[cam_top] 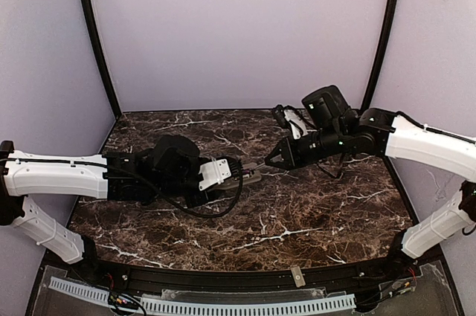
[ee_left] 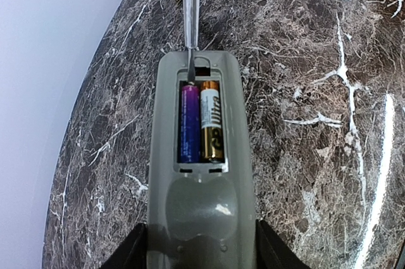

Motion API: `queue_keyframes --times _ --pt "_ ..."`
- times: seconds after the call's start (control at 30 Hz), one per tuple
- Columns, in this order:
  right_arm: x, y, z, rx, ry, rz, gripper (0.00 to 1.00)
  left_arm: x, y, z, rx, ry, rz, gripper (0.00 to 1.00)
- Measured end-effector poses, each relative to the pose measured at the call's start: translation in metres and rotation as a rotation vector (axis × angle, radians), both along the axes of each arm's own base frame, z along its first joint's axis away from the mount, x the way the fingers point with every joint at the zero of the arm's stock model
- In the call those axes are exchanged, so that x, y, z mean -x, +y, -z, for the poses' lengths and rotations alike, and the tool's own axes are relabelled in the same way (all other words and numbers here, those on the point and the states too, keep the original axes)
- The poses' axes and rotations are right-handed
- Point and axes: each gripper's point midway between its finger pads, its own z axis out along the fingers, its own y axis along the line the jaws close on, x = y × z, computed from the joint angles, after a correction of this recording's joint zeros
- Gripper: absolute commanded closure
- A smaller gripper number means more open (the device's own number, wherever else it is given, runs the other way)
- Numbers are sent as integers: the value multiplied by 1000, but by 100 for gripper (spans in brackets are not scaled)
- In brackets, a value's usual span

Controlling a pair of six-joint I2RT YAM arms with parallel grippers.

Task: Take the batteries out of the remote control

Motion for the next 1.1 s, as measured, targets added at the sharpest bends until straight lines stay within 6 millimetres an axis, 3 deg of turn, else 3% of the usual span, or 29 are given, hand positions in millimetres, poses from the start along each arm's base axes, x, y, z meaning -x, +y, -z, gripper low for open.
queue_keyframes --times 0.53,1.1 --pt "0 4 2 -10 1 -13 100 3 0 3 -12 10 9 100" --pt "9 7 19 -37 26 -69 100 12 4 12 -46 48 40 100"
